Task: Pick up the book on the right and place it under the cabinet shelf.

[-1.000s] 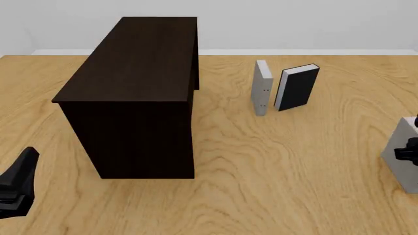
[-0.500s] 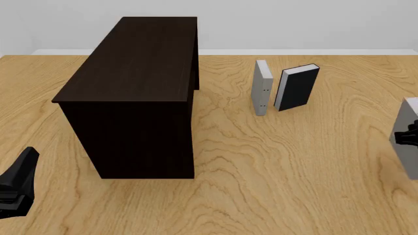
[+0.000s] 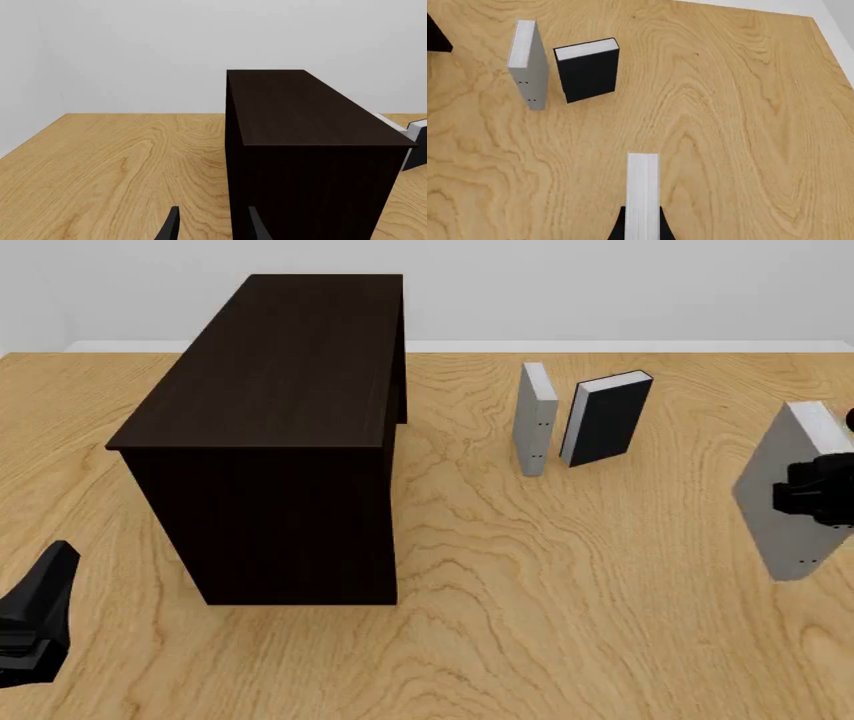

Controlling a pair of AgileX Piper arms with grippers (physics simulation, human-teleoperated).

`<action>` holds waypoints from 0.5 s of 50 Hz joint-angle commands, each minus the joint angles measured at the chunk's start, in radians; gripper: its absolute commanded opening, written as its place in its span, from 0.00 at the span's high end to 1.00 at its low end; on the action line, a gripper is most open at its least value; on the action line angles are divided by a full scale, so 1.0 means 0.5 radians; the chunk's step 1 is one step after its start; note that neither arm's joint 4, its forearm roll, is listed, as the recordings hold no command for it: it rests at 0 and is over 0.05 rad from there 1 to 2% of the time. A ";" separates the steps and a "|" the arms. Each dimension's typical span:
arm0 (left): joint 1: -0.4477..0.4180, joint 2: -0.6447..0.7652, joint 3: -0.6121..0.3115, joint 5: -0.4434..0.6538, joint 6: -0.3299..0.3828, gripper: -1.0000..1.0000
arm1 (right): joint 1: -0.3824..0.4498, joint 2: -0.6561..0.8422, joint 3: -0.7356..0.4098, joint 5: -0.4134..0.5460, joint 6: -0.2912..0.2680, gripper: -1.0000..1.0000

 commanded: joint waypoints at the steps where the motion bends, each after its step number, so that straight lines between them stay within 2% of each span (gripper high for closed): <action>1: 0.000 -0.013 0.000 0.012 0.000 0.00 | 0.245 -0.140 0.014 0.004 0.273 1.00; 7: 0.000 -0.019 0.000 0.018 0.000 0.00 | 0.356 -0.165 0.037 -0.039 0.352 1.00; 10: 0.000 -0.020 0.000 0.019 0.000 0.00 | 0.440 -0.196 0.067 -0.071 0.430 1.00; 21: 0.000 -0.023 0.000 0.022 0.000 0.00 | 0.575 -0.197 0.056 -0.142 0.526 1.00; 25: 0.000 -0.011 0.000 0.011 0.000 0.00 | 0.633 -0.210 0.044 -0.201 0.636 1.00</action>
